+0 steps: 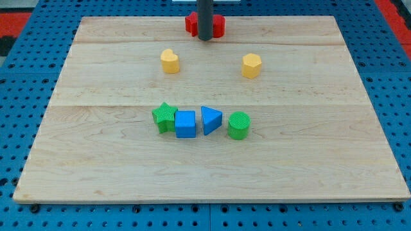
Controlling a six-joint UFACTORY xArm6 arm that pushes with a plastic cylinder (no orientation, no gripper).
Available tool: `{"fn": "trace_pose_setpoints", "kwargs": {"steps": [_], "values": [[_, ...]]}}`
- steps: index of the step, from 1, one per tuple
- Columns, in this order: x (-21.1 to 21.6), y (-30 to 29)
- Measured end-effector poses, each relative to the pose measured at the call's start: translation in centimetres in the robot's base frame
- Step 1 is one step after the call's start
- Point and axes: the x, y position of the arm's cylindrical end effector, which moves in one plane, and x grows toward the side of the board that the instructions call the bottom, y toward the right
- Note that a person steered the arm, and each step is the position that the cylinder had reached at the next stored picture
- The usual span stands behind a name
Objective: Move the yellow hexagon towards top right
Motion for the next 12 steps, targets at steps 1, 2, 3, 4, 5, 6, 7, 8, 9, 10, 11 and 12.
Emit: {"fn": "trace_pose_setpoints", "kwargs": {"steps": [1,2,3,4,5,6,7,8,9,10,11,12], "values": [[5.4,0.0],[9.2,0.0],[9.2,0.0],[9.2,1.7],[9.2,4.6],[9.2,6.2],[9.2,6.8],[9.1,6.8],[7.7,6.8],[7.7,7.3],[7.7,10.2],[7.7,13.2]]}}
